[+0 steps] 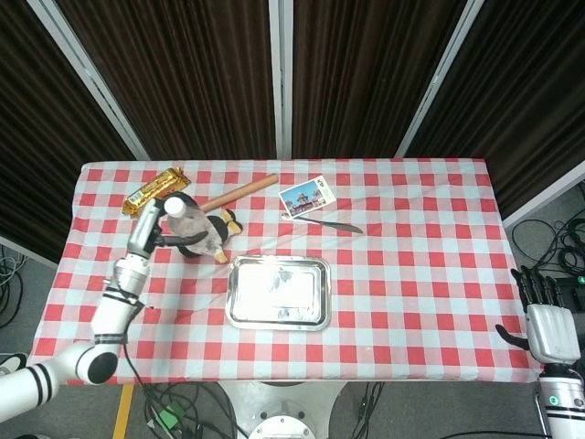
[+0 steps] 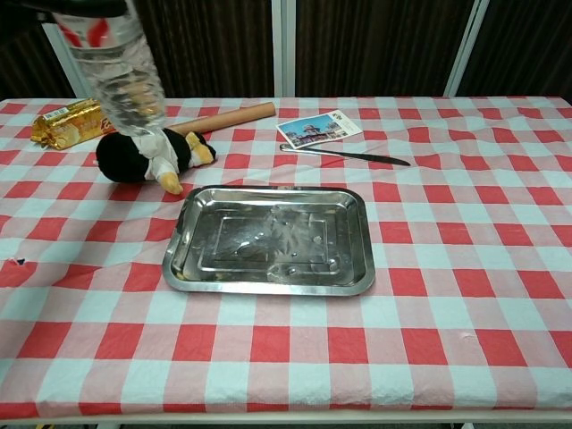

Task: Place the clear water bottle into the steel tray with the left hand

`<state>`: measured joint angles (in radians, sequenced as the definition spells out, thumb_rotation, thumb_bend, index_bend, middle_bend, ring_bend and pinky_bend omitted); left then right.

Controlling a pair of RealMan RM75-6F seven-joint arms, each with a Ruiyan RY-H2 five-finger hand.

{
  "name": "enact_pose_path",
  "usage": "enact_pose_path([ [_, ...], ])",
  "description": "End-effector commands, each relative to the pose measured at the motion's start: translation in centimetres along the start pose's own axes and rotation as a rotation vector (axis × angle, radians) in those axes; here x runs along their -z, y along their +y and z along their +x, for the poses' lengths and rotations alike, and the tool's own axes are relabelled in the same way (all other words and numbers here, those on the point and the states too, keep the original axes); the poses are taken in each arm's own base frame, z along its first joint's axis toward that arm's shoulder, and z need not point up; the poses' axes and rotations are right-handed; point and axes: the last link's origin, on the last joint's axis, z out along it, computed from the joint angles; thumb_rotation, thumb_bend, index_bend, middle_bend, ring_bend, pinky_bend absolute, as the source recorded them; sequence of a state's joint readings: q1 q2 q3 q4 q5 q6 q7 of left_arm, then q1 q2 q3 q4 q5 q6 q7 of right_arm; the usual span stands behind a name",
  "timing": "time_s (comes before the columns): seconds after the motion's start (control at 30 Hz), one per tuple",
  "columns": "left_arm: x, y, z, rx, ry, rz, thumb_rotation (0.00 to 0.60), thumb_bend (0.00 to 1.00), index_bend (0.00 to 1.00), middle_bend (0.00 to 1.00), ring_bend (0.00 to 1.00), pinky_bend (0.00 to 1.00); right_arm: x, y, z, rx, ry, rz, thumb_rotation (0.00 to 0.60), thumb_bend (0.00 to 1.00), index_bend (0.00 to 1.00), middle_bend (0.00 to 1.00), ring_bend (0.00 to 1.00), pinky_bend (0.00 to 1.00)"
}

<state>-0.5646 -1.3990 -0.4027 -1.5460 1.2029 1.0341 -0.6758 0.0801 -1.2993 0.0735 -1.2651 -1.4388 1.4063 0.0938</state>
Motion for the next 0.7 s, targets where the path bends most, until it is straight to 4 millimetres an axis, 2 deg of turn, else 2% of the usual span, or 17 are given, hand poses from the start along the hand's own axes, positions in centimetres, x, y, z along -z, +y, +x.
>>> enact_pose_path([
  [0.03, 0.4, -1.0, 2.2, -0.016, 0.036, 0.032, 0.6, 0.19, 0.63, 0.66, 0.43, 0.47, 0.0, -0.1, -0.1, 0.002, -0.006, 0.002, 0.6, 0.09, 0.04, 0.02, 0.0, 0.0],
  [0.2, 0.8, 1.1, -3.7, 0.074, -0.09, -0.041, 0.6, 0.19, 0.63, 0.66, 0.43, 0.48, 0.0, -0.4, -0.4, 0.01, -0.013, 0.009, 0.6, 0.09, 0.04, 0.02, 0.0, 0.0],
  [0.27, 1.0, 1.6, -4.6, 0.085, -0.093, -0.059, 0.6, 0.19, 0.63, 0.66, 0.43, 0.48, 0.0, -0.3, -0.4, 0.012, -0.012, 0.008, 0.6, 0.09, 0.04, 0.02, 0.0, 0.0],
  [0.33, 0.8, 1.0, -3.5, 0.075, -0.051, -0.034, 0.6, 0.19, 0.63, 0.66, 0.43, 0.48, 0.0, -0.3, -0.3, 0.009, -0.013, 0.004, 0.6, 0.09, 0.04, 0.02, 0.0, 0.0],
  [0.43, 0.3, -0.4, 0.4, 0.019, 0.046, 0.017, 0.6, 0.19, 0.63, 0.66, 0.43, 0.48, 0.0, 0.0, -0.2, 0.007, -0.009, -0.001, 0.6, 0.09, 0.04, 0.02, 0.0, 0.0],
  [0.5, 0.3, -1.0, 1.9, 0.004, 0.075, 0.042, 0.6, 0.19, 0.63, 0.66, 0.43, 0.48, -0.1, 0.1, -0.2, 0.005, -0.014, -0.004, 0.6, 0.09, 0.04, 0.02, 0.0, 0.0],
  [0.57, 0.6, -1.2, 1.5, 0.0, 0.055, 0.045, 0.6, 0.19, 0.63, 0.66, 0.43, 0.48, -0.2, 0.1, -0.4, 0.01, -0.019, -0.002, 0.6, 0.09, 0.04, 0.02, 0.0, 0.0],
  [0.7, 1.3, -1.0, -2.0, 0.044, -0.016, 0.019, 0.6, 0.19, 0.63, 0.66, 0.43, 0.48, 0.0, -0.1, -0.2, 0.012, -0.009, 0.005, 0.6, 0.09, 0.04, 0.02, 0.0, 0.0],
])
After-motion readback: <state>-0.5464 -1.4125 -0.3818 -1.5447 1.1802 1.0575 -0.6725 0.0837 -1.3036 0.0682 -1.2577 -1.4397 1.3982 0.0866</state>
